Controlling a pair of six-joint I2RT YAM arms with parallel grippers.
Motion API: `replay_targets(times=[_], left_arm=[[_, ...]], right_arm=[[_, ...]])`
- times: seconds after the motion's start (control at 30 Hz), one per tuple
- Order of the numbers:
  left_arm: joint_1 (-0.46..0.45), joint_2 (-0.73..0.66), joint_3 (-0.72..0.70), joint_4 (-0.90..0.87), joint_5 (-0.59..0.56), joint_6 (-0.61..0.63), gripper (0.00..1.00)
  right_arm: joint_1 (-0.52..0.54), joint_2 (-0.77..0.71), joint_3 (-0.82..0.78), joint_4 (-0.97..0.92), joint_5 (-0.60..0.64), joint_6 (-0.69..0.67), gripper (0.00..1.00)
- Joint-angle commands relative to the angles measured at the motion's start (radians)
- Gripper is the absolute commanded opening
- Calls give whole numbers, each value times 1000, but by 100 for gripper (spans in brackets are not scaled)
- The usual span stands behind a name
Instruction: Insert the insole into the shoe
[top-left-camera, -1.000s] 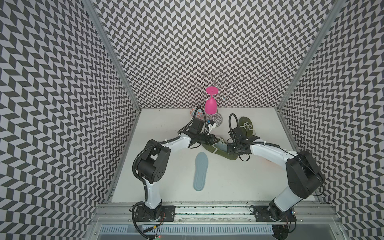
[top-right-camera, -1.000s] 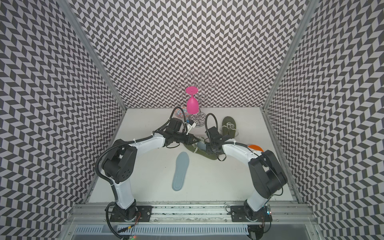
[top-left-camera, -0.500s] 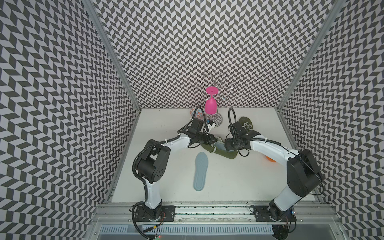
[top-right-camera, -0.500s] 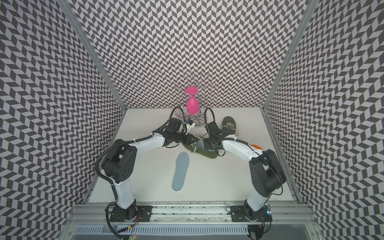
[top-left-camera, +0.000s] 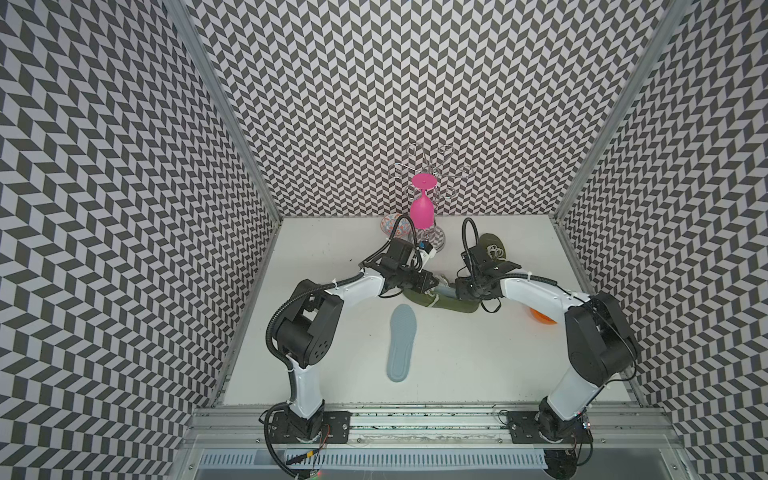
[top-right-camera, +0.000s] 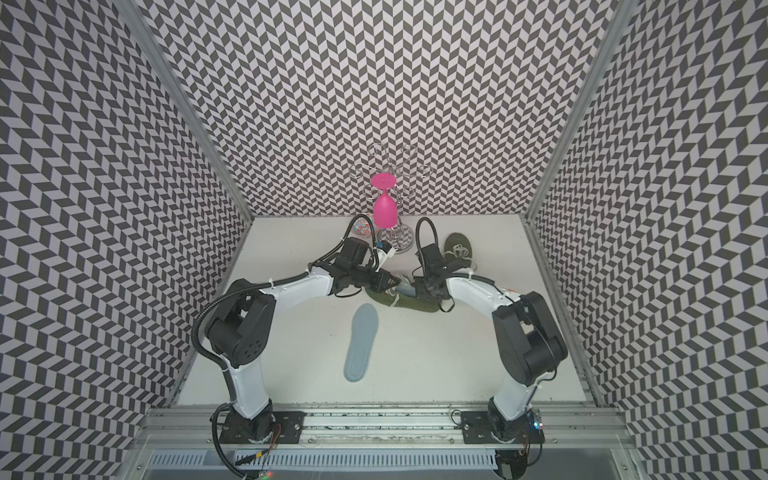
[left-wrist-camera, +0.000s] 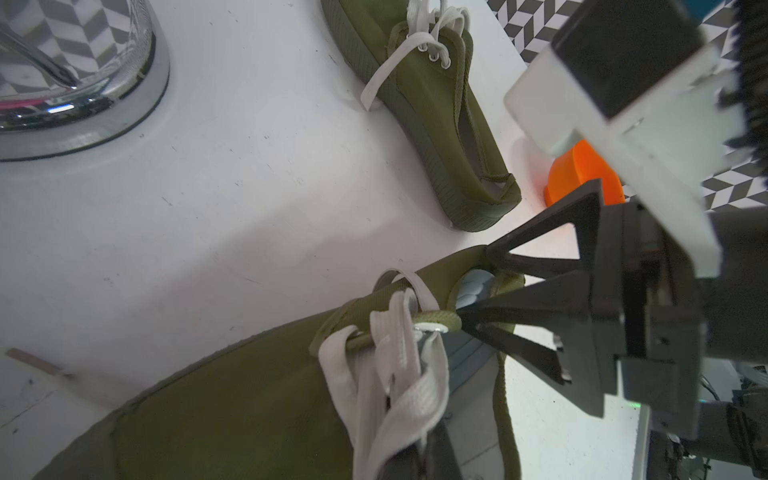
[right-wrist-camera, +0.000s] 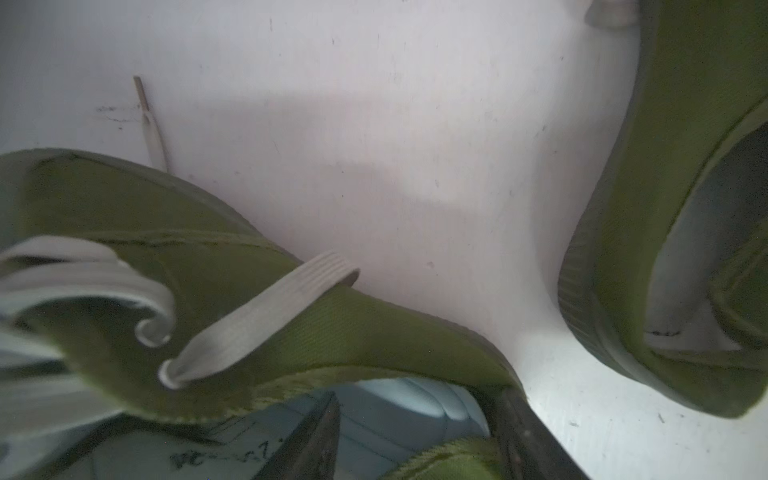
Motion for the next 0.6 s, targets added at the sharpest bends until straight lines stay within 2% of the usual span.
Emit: replay_targets(times=[0.0, 0.2, 0.33, 0.47, 0.57], left_arm=[[4, -21, 37, 7, -17, 20, 0], [4, -20, 42, 7, -19, 25, 0], [4, -20, 42, 15, -18, 20, 0], [4, -27, 42, 8, -19, 29, 0], [6, -43, 32, 6, -31, 36, 0]], right_arm=[[-7, -24, 38, -45, 70, -18, 62], [-9, -26, -66, -25, 105, -73, 64], [-8, -31, -129, 1, 83, -59, 64], [-16, -11, -158, 30, 131, -26, 62], [-41, 0, -149, 45, 72, -6, 59]])
